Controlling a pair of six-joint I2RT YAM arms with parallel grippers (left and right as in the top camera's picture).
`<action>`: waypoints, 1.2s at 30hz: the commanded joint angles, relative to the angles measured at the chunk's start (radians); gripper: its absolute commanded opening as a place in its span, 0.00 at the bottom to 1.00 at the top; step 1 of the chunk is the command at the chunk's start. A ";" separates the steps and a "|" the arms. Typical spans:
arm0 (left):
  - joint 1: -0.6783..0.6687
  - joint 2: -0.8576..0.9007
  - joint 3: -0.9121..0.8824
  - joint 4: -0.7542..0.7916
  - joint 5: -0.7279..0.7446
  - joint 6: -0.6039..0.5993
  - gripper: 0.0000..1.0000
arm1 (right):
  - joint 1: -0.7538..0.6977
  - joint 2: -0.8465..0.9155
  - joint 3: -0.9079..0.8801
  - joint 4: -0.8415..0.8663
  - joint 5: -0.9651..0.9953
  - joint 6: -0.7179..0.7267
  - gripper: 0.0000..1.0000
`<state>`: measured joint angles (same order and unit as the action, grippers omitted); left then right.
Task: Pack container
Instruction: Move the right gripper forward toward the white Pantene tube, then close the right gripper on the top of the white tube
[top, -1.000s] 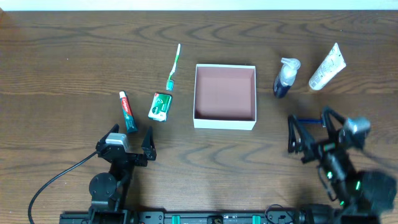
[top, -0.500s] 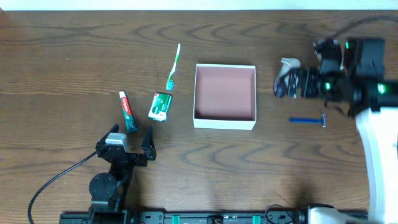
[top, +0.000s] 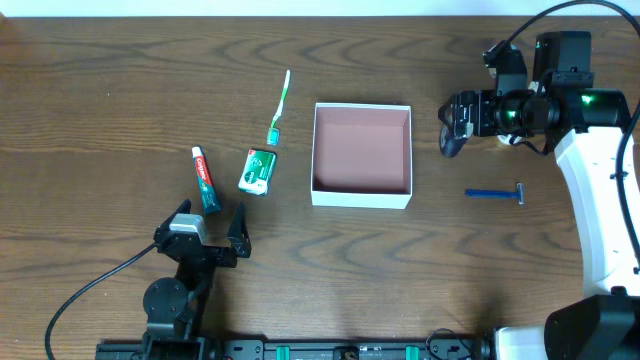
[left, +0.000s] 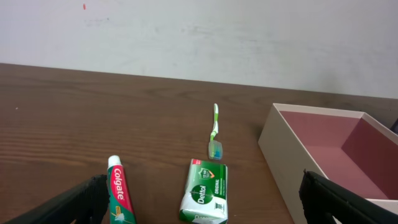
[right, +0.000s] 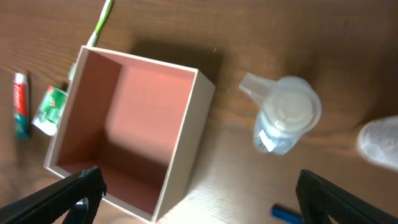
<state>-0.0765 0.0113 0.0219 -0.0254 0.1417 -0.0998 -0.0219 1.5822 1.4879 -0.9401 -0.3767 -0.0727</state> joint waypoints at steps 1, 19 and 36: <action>0.003 0.001 -0.018 -0.034 0.003 0.013 0.98 | 0.010 -0.005 0.022 0.026 0.115 -0.100 0.99; 0.003 0.001 -0.018 -0.034 0.003 0.013 0.98 | -0.071 -0.006 0.080 0.154 0.447 0.068 0.99; 0.003 0.001 -0.018 -0.034 0.003 0.013 0.98 | -0.196 0.098 0.090 0.185 0.349 -0.101 0.99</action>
<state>-0.0765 0.0113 0.0219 -0.0254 0.1417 -0.0998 -0.2058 1.6302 1.5578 -0.7597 0.0101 -0.1177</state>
